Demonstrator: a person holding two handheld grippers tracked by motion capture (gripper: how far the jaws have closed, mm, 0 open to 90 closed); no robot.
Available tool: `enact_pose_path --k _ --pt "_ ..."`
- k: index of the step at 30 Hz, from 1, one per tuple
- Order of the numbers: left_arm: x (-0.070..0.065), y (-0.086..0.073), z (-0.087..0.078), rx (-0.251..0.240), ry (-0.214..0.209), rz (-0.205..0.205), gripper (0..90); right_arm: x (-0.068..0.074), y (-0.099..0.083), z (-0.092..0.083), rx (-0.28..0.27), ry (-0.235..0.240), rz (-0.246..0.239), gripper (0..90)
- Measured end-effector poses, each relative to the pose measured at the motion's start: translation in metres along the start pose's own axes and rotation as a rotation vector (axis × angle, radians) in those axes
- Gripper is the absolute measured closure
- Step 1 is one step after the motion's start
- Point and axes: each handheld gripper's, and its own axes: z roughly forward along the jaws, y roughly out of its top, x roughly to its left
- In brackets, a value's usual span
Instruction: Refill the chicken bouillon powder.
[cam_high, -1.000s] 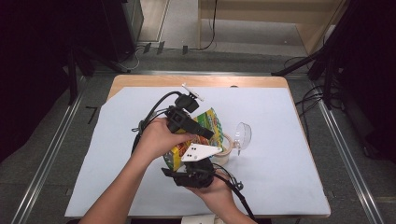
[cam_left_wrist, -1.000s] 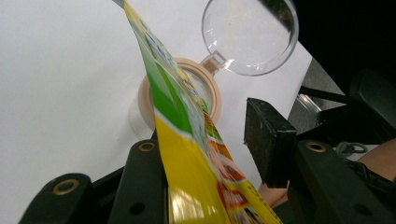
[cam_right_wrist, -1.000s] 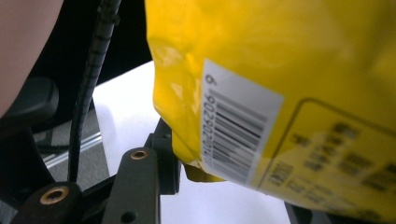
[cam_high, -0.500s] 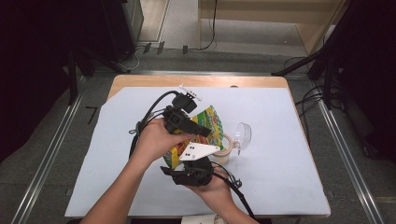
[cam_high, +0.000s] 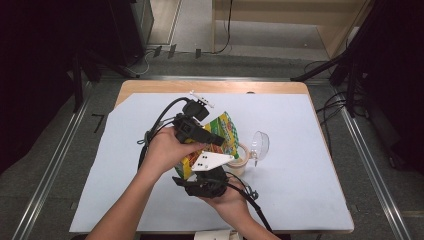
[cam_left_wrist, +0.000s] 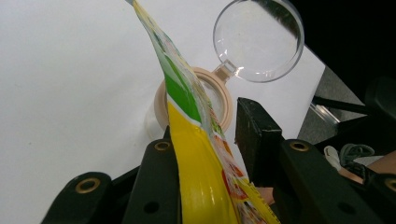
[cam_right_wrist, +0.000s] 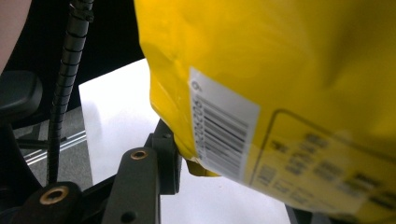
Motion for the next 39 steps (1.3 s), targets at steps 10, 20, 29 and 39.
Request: enact_pose_path --k 10,20,29,39 --pt "0.0043 0.0012 -0.0029 -0.008 -0.028 -0.027 68.1 0.0013 0.0062 -0.0016 0.003 0.02 0.019 59.7" --pt "0.0011 0.0029 0.0002 0.01 -0.024 -0.02 67.0 0.0011 0.0041 -0.001 -0.004 0.022 0.043 60.2" --pt "-0.002 0.0029 -0.0002 0.018 -0.03 -0.02 66.9 0.0017 0.0011 -0.0003 -0.012 0.015 0.036 60.5" --pt "-0.0025 0.0026 0.0003 0.026 -0.053 -0.04 67.9 0.0026 -0.001 0.0003 -0.016 0.017 0.032 60.9"
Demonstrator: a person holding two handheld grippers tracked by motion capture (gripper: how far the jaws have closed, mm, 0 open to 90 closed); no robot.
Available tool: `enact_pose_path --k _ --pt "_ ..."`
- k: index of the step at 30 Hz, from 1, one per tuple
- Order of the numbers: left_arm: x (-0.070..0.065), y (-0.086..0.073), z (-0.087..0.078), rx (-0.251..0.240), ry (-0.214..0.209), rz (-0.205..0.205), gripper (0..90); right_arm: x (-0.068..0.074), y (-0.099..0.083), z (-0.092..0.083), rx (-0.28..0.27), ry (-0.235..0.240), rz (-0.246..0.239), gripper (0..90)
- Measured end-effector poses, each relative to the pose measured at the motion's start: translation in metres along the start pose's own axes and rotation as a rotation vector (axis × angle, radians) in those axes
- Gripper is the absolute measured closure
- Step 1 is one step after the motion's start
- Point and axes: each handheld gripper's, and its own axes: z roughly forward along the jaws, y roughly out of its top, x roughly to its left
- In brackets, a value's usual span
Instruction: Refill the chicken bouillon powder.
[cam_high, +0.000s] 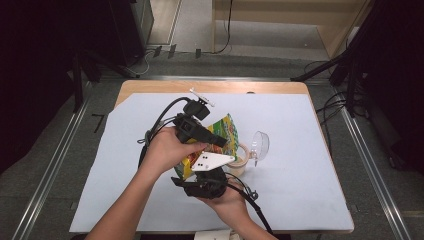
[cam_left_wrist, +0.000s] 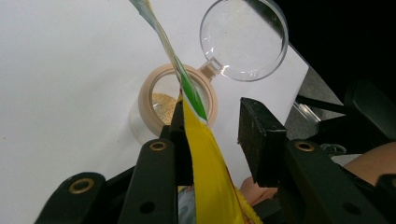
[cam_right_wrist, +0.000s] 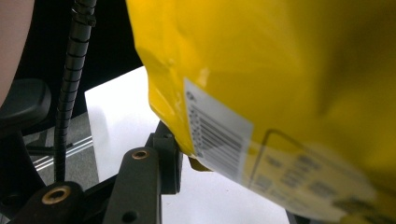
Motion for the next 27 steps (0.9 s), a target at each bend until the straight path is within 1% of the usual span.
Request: enact_pose_path --k 4,7,9,13,15,23,27 --pt "-0.0005 0.0003 0.0002 -0.001 0.004 -0.005 67.8 -0.0002 0.0002 -0.0001 -0.003 0.001 0.001 61.0" --pt "0.0011 0.0011 -0.0003 0.008 0.0 -0.004 67.9 -0.0003 0.0009 -0.0004 -0.005 0.011 0.016 61.0" --pt "0.0027 0.0018 0.0001 0.004 -0.006 -0.004 67.9 -0.0007 0.002 -0.0009 -0.005 0.018 0.023 60.9" --pt "0.0042 0.0036 0.0007 0.002 -0.004 -0.008 68.0 -0.0023 0.0042 -0.0015 -0.003 0.025 0.036 60.9" --pt "0.004 0.0047 0.0018 0.002 -0.006 -0.006 67.9 -0.0027 0.0043 -0.002 -0.001 0.022 0.041 60.9" --pt "0.0035 0.0077 0.0035 0.001 -0.015 0.0 67.8 -0.0047 0.0049 -0.0048 0.005 0.009 0.037 60.9" --pt "0.0041 0.0089 0.0045 0.007 -0.014 0.002 67.8 -0.0055 0.0054 -0.0054 0.01 0.012 0.049 60.9"
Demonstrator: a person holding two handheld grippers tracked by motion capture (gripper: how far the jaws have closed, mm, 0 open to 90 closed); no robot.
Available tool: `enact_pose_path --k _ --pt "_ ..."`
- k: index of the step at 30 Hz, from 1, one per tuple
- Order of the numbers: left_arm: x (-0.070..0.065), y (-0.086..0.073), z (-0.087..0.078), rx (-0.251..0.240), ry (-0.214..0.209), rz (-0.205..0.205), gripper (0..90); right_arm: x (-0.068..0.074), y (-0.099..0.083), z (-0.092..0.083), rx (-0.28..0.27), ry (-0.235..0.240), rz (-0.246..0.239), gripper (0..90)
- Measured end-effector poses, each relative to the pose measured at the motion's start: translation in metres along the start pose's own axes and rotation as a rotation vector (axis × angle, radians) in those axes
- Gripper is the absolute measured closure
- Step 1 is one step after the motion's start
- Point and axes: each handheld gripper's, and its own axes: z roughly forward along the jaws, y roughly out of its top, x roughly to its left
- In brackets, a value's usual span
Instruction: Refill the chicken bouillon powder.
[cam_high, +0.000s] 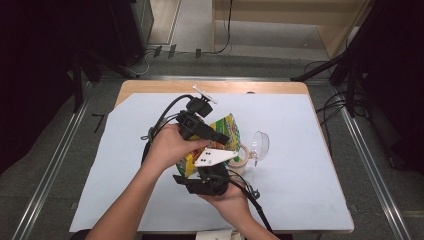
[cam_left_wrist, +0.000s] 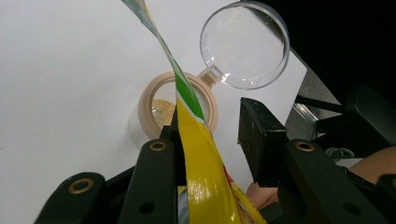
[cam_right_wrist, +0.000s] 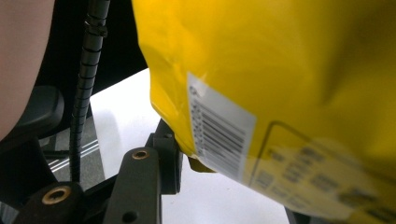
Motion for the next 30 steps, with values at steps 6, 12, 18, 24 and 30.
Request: enact_pose_path --k 6,12,18,24,30 --pt "0.0012 0.0007 0.0007 0.001 -0.002 -0.005 67.7 0.0004 0.001 -0.0005 0.008 0.005 0.012 60.6" --pt "0.0026 0.0013 0.0004 -0.003 -0.009 -0.01 67.6 0.0004 0.0023 -0.0016 0.011 0.007 0.016 60.6" --pt "0.0052 0.0024 -0.0004 -0.005 -0.021 -0.04 68.8 0.0009 0.005 -0.0038 0.017 0.004 0.015 60.6" --pt "0.0079 0.0031 -0.0001 -0.001 -0.026 -0.056 68.5 0.0009 0.0052 -0.0048 0.02 0.009 0.021 60.4" --pt "0.008 0.0031 0.0008 -0.001 -0.022 -0.059 68.1 0.0008 0.005 -0.0043 0.022 0.011 0.023 60.3"
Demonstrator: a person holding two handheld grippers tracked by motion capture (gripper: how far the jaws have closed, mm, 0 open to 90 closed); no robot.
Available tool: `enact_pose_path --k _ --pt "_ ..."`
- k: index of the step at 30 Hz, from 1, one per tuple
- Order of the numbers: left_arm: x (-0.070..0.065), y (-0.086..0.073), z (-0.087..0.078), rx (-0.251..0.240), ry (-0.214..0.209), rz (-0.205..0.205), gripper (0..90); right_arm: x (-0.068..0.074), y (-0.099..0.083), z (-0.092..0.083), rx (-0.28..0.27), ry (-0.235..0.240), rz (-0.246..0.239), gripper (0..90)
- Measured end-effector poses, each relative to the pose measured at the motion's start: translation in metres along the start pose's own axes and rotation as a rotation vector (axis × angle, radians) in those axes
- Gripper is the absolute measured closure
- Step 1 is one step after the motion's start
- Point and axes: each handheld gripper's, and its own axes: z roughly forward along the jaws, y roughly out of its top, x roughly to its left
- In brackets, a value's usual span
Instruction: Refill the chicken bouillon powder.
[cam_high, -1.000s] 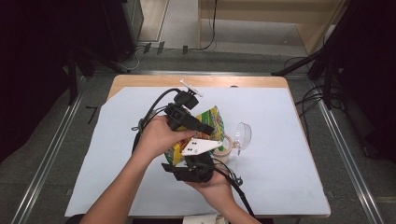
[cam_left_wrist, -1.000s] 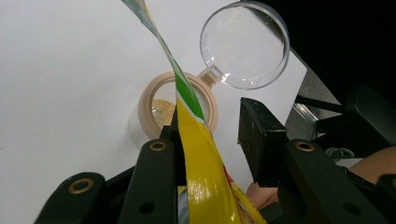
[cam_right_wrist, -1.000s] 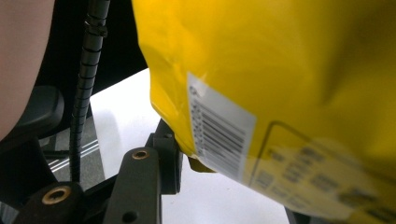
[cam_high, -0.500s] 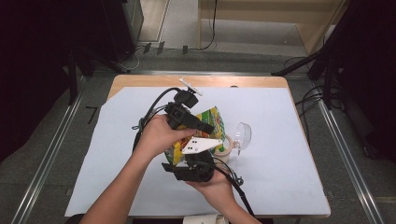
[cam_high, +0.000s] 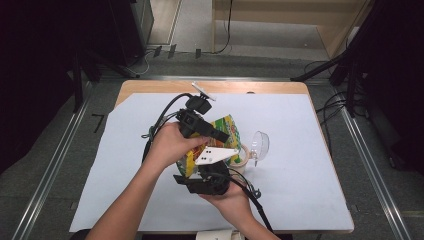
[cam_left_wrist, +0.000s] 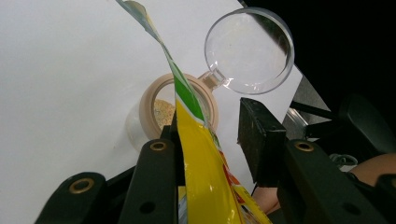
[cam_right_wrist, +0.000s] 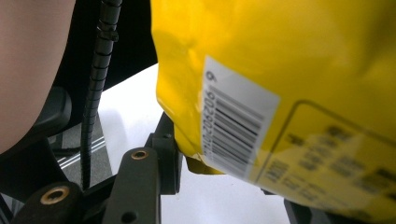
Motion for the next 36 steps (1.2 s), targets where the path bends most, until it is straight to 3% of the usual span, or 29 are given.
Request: enact_pose_path --k 14,36 --pt "0.007 0.0 -0.001 0.005 -0.007 -0.023 67.5 0.002 0.0 0.0 0.013 -0.009 -0.018 59.9" --pt "-0.003 0.0 0.0 -0.001 0.022 0.011 67.5 0.002 -0.003 0.001 0.005 -0.014 -0.017 60.7"
